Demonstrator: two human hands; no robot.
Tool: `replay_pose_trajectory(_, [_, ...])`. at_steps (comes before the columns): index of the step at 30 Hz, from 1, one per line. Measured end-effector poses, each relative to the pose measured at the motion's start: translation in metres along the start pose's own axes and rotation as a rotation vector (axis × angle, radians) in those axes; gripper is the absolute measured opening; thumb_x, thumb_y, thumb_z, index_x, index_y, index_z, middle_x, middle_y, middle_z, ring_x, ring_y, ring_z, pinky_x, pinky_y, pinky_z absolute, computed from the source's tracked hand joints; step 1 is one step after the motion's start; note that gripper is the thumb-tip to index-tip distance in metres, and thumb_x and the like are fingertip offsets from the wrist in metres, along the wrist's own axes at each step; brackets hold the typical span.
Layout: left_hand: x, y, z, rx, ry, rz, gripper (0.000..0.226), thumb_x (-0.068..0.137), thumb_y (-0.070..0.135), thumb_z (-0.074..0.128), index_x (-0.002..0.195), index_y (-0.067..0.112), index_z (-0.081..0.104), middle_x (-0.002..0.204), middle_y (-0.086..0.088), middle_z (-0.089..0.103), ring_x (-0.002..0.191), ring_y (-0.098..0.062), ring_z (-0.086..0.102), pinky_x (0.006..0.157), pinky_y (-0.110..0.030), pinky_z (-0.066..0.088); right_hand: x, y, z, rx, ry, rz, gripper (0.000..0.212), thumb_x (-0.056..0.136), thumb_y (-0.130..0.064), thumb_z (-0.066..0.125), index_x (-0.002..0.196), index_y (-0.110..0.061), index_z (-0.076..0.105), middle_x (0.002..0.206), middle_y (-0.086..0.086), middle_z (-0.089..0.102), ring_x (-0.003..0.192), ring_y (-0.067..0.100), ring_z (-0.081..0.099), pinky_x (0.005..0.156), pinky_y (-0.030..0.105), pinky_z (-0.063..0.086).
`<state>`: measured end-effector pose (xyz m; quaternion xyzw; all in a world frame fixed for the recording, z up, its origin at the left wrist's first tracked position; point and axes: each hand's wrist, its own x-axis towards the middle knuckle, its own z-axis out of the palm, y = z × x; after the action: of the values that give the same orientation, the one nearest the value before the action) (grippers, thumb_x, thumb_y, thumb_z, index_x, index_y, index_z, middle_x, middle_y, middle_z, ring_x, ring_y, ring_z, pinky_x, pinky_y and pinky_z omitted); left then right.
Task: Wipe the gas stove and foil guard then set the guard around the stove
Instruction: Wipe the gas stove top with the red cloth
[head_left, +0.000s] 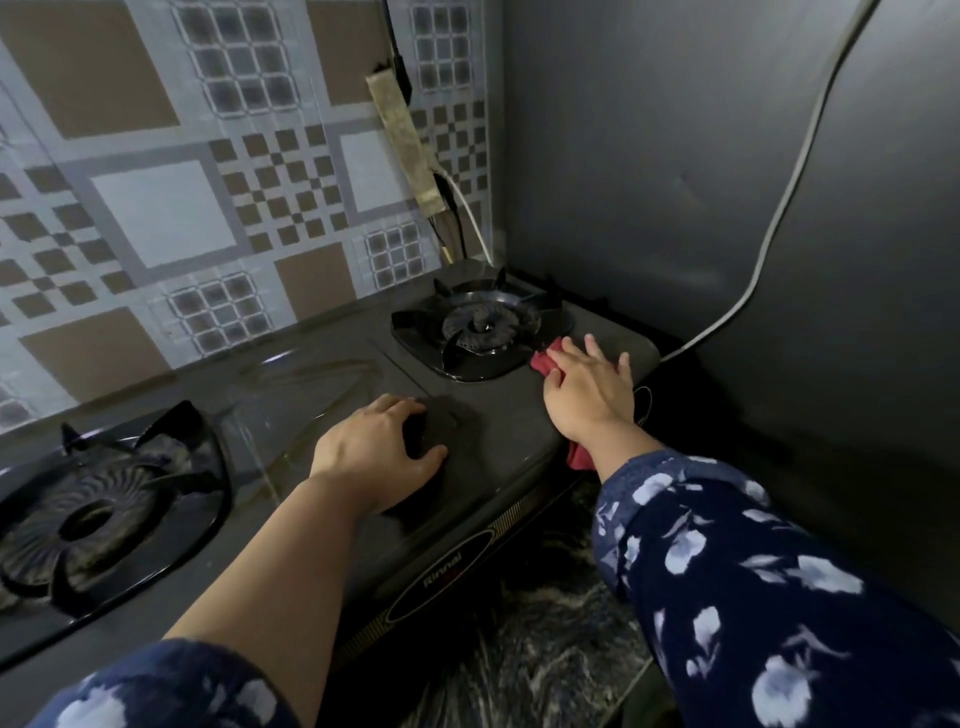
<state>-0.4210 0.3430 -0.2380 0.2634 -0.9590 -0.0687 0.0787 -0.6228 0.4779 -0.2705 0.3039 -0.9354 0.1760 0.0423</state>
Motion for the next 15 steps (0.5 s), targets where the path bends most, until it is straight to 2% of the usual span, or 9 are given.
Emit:
replay_pose_trajectory(4, [-0.001,0.001,0.002,-0.006,0.023,-0.004,0.062,0.081,0.061,0.050,0.136,0.032,0.043,0.138,0.013,0.046,0.125,-0.012,0.048,0.096,-0.029,0.043,0.021,0.006,-0.005,-0.079,-0.092,0.074,0.054,0.095,-0.029,0.025,0.149,-0.022,0.027,0.160,-0.005,0.015,0.149,0.018,0.004,0.118,0.054,0.002])
replay_pose_trajectory(10, [0.001,-0.005,0.004,-0.027,0.019,-0.016,0.064,0.079,0.064,0.050,0.135,0.036,0.042,0.138,0.018,0.045,0.124,-0.010,0.048,0.095,-0.028,0.044,0.060,0.029,-0.014,-0.125,-0.157,0.091,0.055,0.098,-0.027,0.022,0.152,-0.018,0.017,0.162,-0.007,0.006,0.149,0.019,0.003,0.118,0.053,0.004])
replay_pose_trajectory(15, [0.000,-0.004,0.006,-0.041,0.020,-0.010,0.064,0.080,0.062,0.050,0.138,0.035,0.041,0.142,0.017,0.043,0.127,-0.010,0.046,0.098,-0.027,0.042,0.062,0.035,-0.011,-0.109,-0.157,0.021,0.052,0.098,-0.025,0.024,0.150,-0.018,0.020,0.161,-0.006,0.013,0.148,0.017,0.009,0.119,0.047,0.007])
